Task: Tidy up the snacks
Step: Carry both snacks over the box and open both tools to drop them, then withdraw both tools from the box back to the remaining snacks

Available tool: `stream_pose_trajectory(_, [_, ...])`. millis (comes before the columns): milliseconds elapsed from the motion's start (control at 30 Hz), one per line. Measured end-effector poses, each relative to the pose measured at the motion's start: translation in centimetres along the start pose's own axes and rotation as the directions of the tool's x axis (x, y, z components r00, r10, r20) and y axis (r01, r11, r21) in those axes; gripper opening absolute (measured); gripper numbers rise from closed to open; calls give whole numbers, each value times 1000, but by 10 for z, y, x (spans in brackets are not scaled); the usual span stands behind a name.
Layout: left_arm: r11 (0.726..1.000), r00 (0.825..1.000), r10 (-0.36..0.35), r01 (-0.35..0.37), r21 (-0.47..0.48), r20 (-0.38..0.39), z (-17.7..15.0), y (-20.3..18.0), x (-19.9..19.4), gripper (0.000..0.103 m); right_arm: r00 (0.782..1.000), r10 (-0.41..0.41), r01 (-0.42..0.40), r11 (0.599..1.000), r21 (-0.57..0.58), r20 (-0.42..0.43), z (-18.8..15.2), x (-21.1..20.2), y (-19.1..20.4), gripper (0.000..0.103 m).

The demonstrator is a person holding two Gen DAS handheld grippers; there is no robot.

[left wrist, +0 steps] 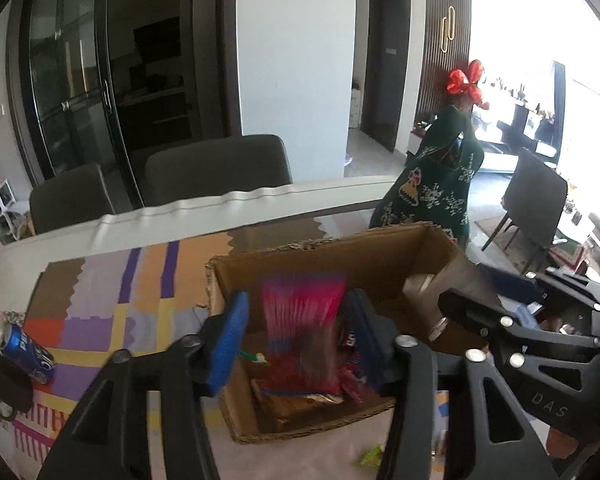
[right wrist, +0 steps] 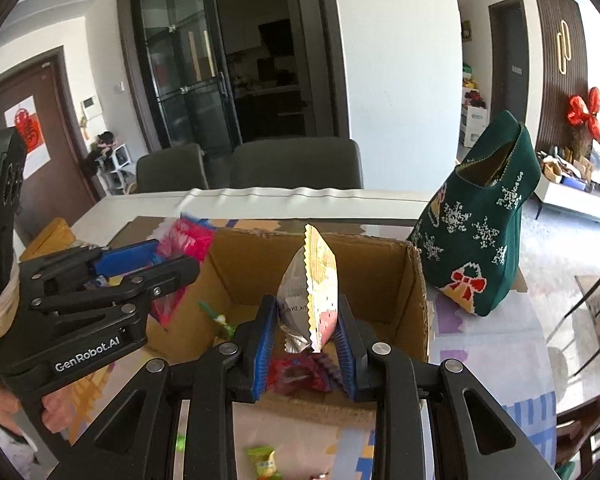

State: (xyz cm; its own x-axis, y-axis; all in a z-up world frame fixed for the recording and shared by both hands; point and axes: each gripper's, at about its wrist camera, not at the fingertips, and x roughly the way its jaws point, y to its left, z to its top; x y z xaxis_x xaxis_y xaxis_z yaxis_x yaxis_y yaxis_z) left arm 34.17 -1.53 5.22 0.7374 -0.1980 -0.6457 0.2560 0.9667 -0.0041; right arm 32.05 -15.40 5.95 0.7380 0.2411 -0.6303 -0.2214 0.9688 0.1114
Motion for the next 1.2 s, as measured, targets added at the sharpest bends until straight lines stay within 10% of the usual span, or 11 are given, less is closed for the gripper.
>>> stream_pose_trajectory(67, [1000, 1000, 25, -25, 15, 11, -3, -1, -5, 65, 1000, -25, 25, 1000, 2, -8, -1, 3, -1, 55])
stream_pose_trajectory(1200, [992, 990, 128, -128, 9, 54, -115, -7, -125, 78, 999, 34, -33, 997, -67, 20, -91, -75, 46, 55])
